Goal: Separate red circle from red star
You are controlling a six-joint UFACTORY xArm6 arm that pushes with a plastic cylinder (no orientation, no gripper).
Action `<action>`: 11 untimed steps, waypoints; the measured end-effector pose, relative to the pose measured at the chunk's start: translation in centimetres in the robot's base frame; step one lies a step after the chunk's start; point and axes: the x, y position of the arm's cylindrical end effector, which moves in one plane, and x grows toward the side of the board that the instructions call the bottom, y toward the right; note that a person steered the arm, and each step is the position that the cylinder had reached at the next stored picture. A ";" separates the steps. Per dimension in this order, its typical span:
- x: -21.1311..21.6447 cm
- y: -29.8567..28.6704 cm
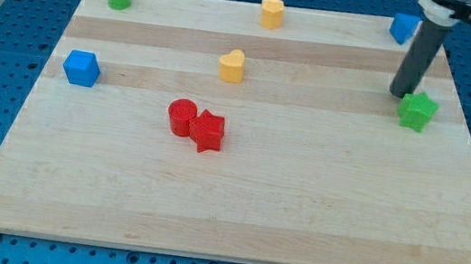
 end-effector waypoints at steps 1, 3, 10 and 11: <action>-0.7 -1.3; -0.7 -6.4; 1.4 -12.9; 2.4 -15.1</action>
